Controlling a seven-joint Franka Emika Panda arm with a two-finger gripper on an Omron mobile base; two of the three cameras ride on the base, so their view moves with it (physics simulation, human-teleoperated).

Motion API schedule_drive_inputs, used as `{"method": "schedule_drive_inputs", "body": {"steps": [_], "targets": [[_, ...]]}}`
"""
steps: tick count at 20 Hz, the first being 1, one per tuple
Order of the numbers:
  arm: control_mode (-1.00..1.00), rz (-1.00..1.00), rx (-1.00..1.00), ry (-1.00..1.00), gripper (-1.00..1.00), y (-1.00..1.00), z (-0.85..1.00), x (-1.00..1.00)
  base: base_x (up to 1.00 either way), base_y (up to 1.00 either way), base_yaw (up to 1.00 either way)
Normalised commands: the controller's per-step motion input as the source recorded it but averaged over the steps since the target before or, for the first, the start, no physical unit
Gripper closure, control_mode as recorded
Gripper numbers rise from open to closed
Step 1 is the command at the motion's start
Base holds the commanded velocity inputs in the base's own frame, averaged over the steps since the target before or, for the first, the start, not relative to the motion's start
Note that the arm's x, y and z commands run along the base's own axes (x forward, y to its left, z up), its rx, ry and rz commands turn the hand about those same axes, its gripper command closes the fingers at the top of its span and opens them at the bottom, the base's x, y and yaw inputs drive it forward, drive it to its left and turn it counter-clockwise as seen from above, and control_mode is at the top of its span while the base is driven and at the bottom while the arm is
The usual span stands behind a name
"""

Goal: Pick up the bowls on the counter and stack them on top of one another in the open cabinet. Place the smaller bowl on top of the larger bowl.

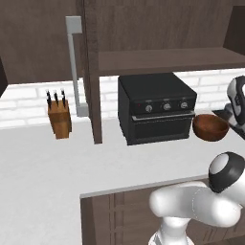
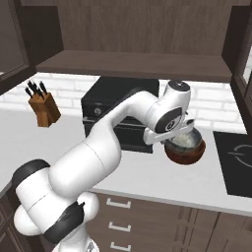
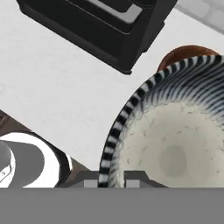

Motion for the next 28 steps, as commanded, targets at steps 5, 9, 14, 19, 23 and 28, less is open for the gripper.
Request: {"method": "schedule_drive_inputs", "body": {"steps": [5, 9, 14, 19, 23, 28], "targets": [[-1.0, 0.24, -0.05, -0.11, 1.0, 0.0, -0.42, 0.2, 0.0, 0.0, 0.0], [-1.0, 0.14, -0.05, -0.06, 1.0, 0.0, -0.06, 0.22, 0.0, 0.0, 0.0], [-1.0, 0.0, 0.0, 0.02, 1.0, 0.0, 0.0, 0.56, 0.0, 0.0, 0.0], [-1.0, 0.0, 0.0, 0.09, 1.0, -0.09, -0.01, 0.65, 0.0, 0.0, 0.0], [-1.0, 0.03, 0.0, 0.06, 1.0, -0.27, -0.24, 0.3, 0.0, 0.0, 0.0], [-1.0, 0.04, 0.0, 0.05, 1.0, -0.33, -0.35, 0.26, 0.0, 0.0, 0.0]]}}
